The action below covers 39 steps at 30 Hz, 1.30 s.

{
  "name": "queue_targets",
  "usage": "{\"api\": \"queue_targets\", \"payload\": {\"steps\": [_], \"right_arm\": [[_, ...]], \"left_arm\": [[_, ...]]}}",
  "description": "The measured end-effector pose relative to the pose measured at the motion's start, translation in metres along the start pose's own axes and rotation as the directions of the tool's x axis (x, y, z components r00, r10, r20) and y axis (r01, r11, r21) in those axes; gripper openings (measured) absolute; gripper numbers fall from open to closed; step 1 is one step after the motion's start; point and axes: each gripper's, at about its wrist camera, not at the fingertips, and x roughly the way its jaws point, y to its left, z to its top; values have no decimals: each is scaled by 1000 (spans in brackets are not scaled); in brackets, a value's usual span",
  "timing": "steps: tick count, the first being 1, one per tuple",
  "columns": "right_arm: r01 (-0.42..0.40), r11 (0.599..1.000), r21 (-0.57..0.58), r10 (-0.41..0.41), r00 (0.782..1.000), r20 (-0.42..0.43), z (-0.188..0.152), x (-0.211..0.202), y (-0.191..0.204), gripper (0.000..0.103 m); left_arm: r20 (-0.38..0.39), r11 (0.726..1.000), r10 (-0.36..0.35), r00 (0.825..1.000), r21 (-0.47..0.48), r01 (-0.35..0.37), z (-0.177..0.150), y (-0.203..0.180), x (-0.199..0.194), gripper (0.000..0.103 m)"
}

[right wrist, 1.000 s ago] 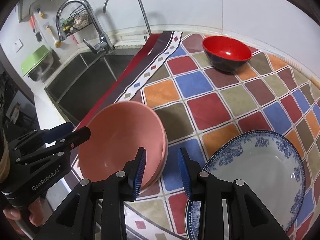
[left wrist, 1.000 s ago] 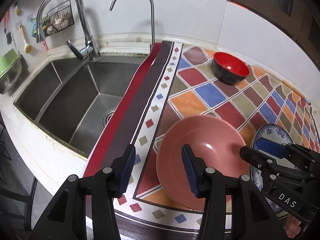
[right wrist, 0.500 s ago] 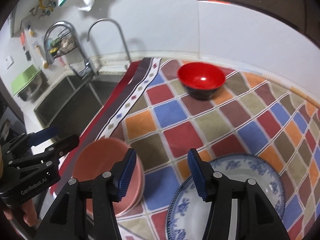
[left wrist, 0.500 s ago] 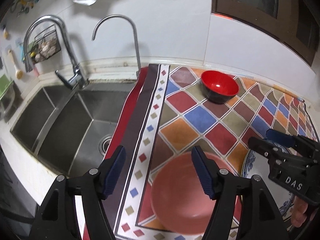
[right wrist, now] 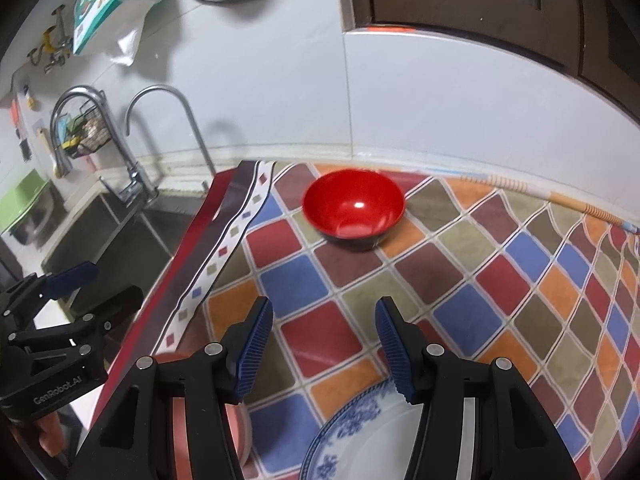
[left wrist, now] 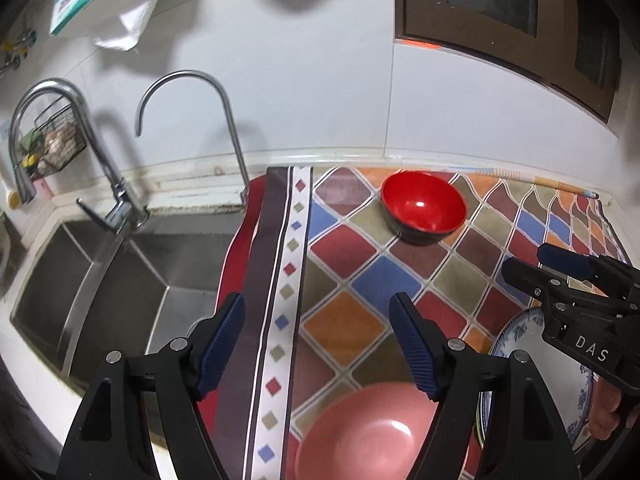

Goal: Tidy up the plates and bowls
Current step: 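Move both open tools to the red bowl with black outside, then close both tools on opposite sides of the red bowl rim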

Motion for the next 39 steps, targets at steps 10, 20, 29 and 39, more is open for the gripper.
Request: {"api": "queue_targets", "payload": {"steps": [10,20,29,39], "right_arm": [[70,997,28,-71,996,44,31,15,-17,55],[98,994,55,-100,994,47,59,45,-35,55],[108,990,87,-109,994,9,70,78,-55,55],[101,984,145,-94,994,-57,75,118,-75,54]], "left_arm": [[5,998,-30,1000,55,30,36,-9,34,74],[-23,992,-66,998,102,68,67,-22,76,73],[-73,983,-111,991,140,120,90,-36,123,70],[-140,974,-136,981,160,158,94,-53,170,66]]}}
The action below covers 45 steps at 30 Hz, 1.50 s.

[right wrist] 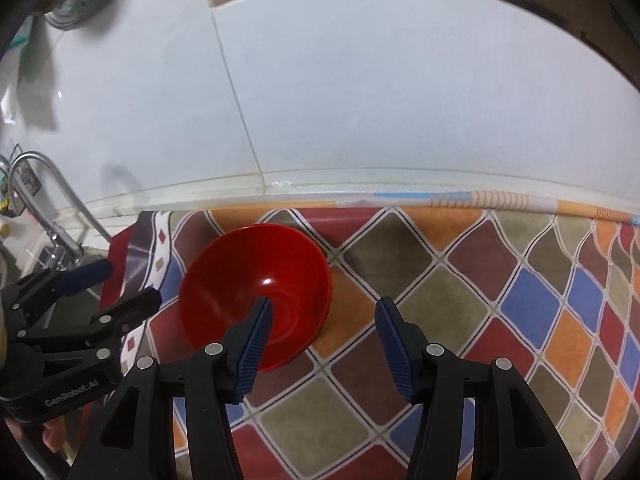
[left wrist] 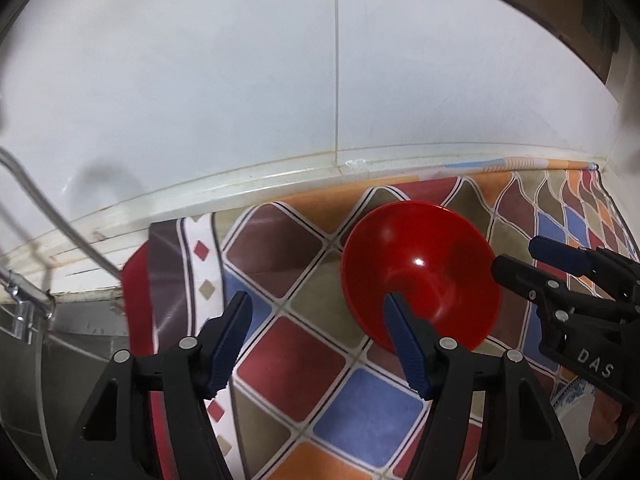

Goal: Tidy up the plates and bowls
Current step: 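Close both tools on opposite sides of the red bowl rim, then lift the red bowl with both tools and carry it to the pink bowl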

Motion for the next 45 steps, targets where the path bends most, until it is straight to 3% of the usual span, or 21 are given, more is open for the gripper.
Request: {"api": "queue_targets", "payload": {"steps": [6,17,26,35,45], "right_arm": [[-4,1000,-1,4,1000,-27,1,16,0,53],[-26,1000,16,28,996,-87,-5,40,1,34],[-42,999,22,44,992,-117,-6,51,2,21],[-23,999,26,26,992,-120,-4,51,3,18],[-43,999,24,45,995,-94,-3,24,8,18]], "left_arm": [[-36,1000,-23,999,-3,23,6,-2,22,54],[-100,998,-66,993,-3,66,8,-6,49,38],[-131,994,-105,986,-7,105,11,-9,59,14],[-119,996,-84,989,9,86,18,-17,56,13],[-62,998,-66,996,4,66,13,-12,9,13]]}}
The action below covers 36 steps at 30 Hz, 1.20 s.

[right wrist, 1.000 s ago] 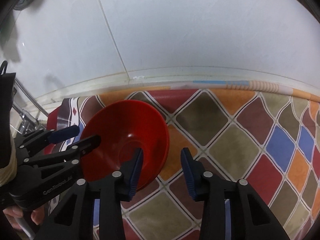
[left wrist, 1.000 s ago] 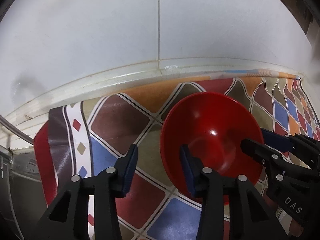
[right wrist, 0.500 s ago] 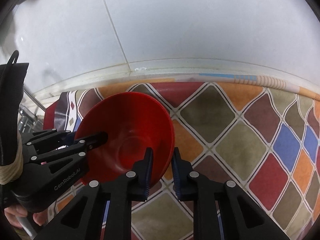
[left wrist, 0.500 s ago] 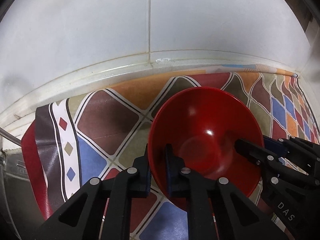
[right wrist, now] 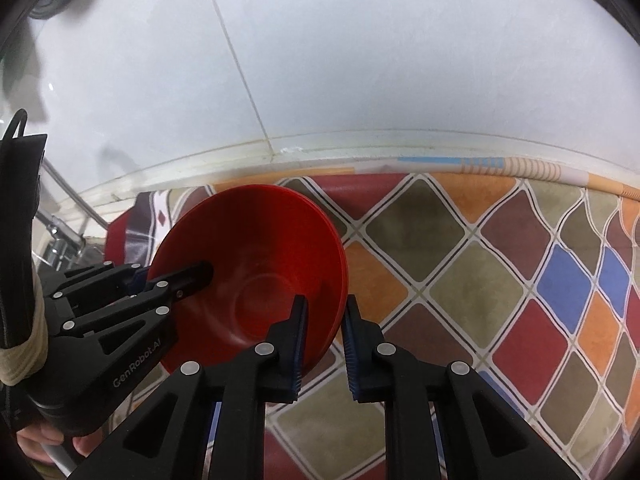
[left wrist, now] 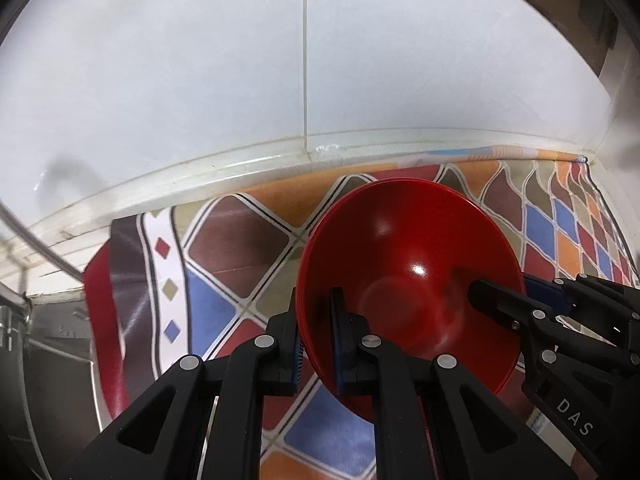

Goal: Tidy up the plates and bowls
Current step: 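Lift the red bowl with both tools and carry it to the pink bowl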

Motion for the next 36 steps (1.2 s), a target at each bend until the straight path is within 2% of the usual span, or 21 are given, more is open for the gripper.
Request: {"api": "queue_targets", "payload": {"steps": [11,26,36], "right_arm": [[-39,998,-40,41,998,50,-16,-50,19,18],[-118,985,-125,127,990,65,-57,-108,47,18],[-175,964,-200,192,979,70,-85,-141,65,18]], "left_arm": [[62,999,18,998,-50,-14,-25,1,-59,13],[127,987,73,989,-150,-54,-82,1,-136,13],[151,966,119,981,-245,-80,-129,3,-176,14]]}}
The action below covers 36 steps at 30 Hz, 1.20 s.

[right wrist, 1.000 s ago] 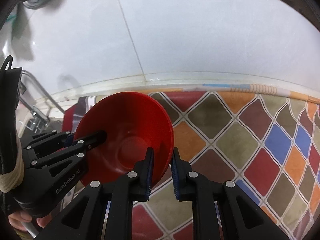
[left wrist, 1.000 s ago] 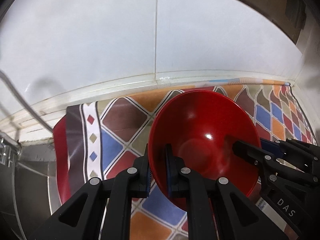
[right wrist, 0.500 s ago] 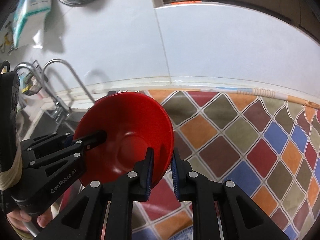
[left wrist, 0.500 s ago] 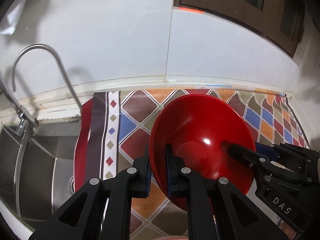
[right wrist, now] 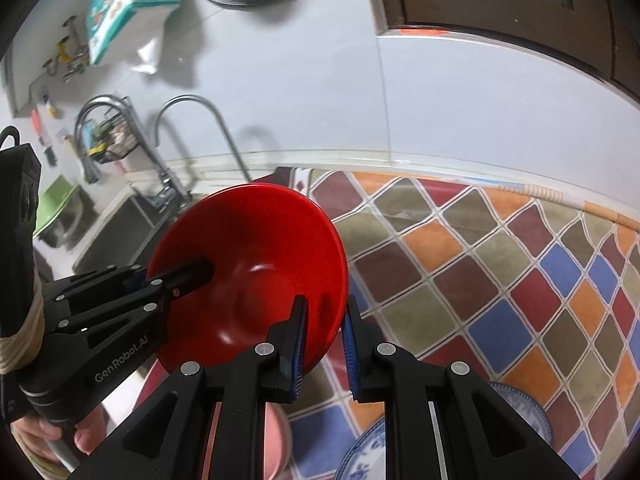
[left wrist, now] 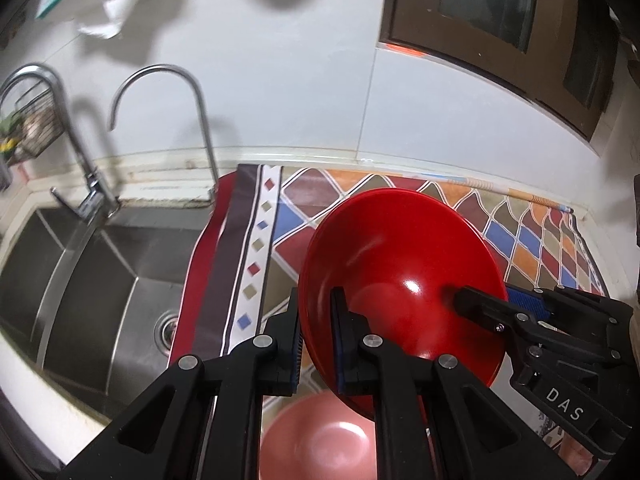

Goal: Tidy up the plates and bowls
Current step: 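Lift the red bowl with both tools and carry it to the pink bowl, then lower the red bowl into the pink bowl and open both tools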

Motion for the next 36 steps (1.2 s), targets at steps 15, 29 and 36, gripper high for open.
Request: {"api": "queue_targets", "payload": {"steps": [15,29,36], "right_arm": [[-83,992,-98,79,996,-49,-35,-16,33,18],[-113,984,-138,93,986,-140,-63,-6,44,18],[-114,982,-148,87,981,-175,-75,0,47,18]], "left_arm": [[-43,993,40,998,-113,-45,-57,16,-29,15],[-120,984,49,992,-164,-68,-92,21,-23,15],[-157,983,57,986,-165,-83,-103,22,-15,15]]}}
